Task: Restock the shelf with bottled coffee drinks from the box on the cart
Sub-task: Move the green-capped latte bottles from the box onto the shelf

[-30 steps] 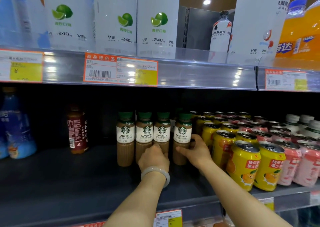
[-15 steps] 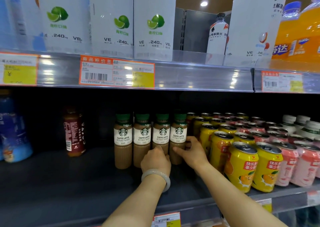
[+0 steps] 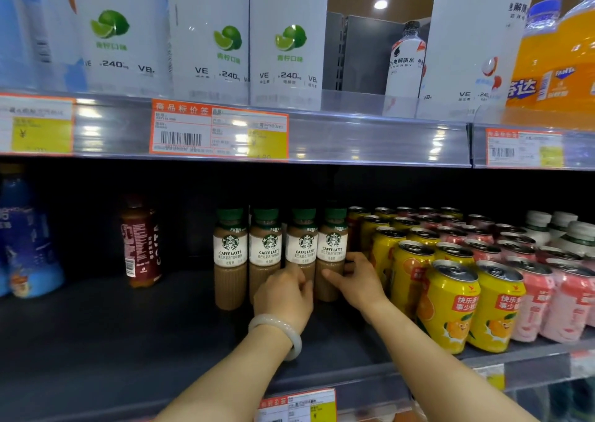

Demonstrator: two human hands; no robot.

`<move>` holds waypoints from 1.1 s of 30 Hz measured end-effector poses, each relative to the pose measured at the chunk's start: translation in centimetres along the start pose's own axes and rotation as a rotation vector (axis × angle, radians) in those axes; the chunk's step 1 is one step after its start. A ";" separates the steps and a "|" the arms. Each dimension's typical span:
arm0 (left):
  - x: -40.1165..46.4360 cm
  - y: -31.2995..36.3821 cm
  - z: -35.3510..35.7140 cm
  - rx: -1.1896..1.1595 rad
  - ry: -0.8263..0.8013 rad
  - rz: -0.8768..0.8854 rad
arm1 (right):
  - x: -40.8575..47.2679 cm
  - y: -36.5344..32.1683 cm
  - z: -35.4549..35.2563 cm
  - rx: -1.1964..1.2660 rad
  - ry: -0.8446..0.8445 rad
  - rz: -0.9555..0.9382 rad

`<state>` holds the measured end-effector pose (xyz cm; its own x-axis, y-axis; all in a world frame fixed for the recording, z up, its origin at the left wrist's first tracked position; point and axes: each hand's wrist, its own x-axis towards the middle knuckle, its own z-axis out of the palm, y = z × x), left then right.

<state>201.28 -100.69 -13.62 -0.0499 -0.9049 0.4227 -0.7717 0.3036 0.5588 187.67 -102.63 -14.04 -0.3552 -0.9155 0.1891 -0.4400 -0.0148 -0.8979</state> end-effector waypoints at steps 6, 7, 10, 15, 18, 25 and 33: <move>0.0 -3.1 -4.0 -0.280 0.470 -0.035 | -0.5 0.0 0.4 -0.073 0.041 0.002; 0.3 -4.1 -4.4 -0.309 0.527 -0.083 | -0.8 -0.1 0.6 -0.107 0.055 -0.010; 0.9 -6.8 -5.2 -0.319 0.515 -0.303 | -1.3 -0.2 1.1 -0.179 0.064 -0.026; 1.4 -8.7 -4.5 -0.524 0.120 -0.402 | -0.7 0.3 2.1 -0.126 0.030 0.013; 1.7 -8.7 -4.3 -0.510 0.112 -0.359 | -0.5 0.3 2.2 -0.139 0.027 0.004; 2.0 -8.6 -3.9 -0.519 0.092 -0.350 | -0.4 0.5 2.2 -0.149 0.030 -0.013; 2.0 -8.5 -4.0 -0.495 0.084 -0.355 | -0.6 0.2 2.4 -0.168 0.045 -0.014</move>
<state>210.29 -103.86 -14.72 0.2219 -0.9556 0.1940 -0.3448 0.1092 0.9323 189.74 -103.07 -15.28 -0.3831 -0.8966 0.2220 -0.5757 0.0438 -0.8165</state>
